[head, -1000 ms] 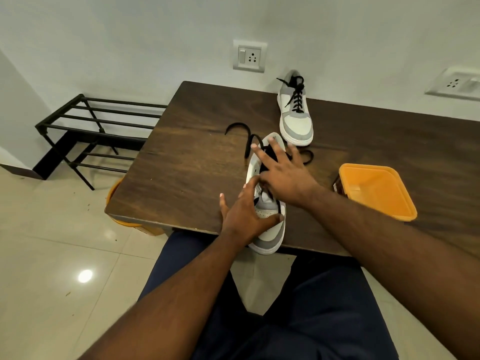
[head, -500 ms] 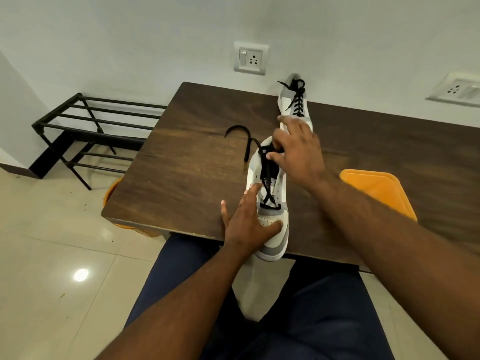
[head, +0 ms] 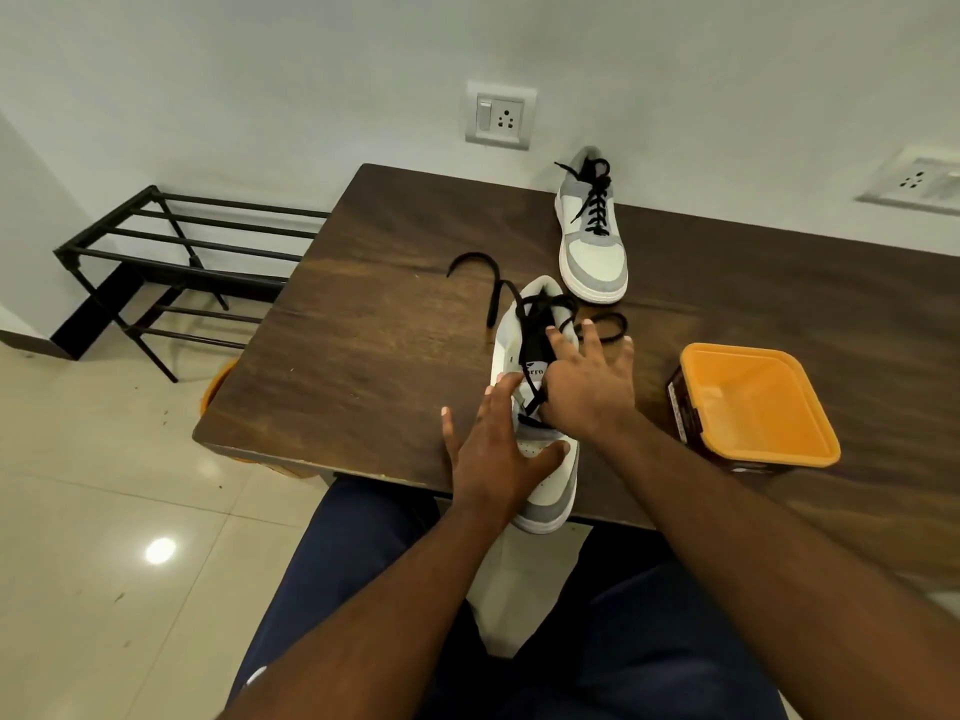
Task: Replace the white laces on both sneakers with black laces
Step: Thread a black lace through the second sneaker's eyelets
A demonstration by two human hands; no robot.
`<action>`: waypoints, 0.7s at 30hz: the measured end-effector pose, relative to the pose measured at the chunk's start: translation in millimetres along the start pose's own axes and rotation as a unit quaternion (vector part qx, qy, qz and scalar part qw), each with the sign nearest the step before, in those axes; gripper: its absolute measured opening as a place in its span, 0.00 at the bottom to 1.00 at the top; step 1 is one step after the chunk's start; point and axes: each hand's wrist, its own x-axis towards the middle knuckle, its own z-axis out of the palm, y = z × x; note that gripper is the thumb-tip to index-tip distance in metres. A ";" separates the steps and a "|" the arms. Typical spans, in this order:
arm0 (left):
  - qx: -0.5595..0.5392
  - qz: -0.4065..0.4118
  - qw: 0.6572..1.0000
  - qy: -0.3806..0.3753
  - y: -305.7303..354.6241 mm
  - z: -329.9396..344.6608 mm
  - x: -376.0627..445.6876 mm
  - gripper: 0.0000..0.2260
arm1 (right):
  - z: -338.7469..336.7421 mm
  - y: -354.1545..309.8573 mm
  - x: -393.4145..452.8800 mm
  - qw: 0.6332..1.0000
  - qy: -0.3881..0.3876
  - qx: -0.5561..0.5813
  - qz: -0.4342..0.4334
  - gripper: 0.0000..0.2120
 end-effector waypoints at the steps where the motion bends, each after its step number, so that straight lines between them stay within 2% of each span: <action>1: -0.002 0.002 1.000 0.000 -1.1 0.6 -0.2 0.39 | 2.8 -1.5 -0.3 1.000 0.016 0.023 0.012 0.12; 5: -0.007 0.012 1.000 -0.007 -3.3 0.9 0.2 0.39 | 3.1 -2.6 10.7 0.988 0.072 0.113 0.071 0.09; 9: 0.003 0.017 1.000 -0.019 -3.6 0.4 -0.4 0.39 | 3.2 -5.8 18.3 0.980 0.070 0.161 0.091 0.09; 12: -0.004 0.012 1.000 -0.026 -3.0 -0.5 0.7 0.40 | 0.5 -0.3 22.5 0.969 0.024 0.229 0.085 0.09; 14: -0.007 0.006 1.000 -0.027 -2.5 -0.6 0.7 0.41 | -4.3 2.7 27.7 0.945 -0.022 0.310 0.106 0.09; 17: -0.004 0.002 1.000 -0.027 -2.3 -2.1 -0.6 0.41 | -6.8 -2.0 32.7 0.873 0.006 0.471 0.126 0.14; 19: -0.005 0.000 1.000 -0.026 -4.4 -2.4 -1.3 0.42 | -8.6 -5.0 30.7 0.797 0.073 0.581 0.148 0.17; 21: -0.006 0.004 0.999 -0.035 -2.5 -3.1 -2.9 0.42 | -19.9 -4.9 24.3 0.704 0.109 0.683 0.164 0.12</action>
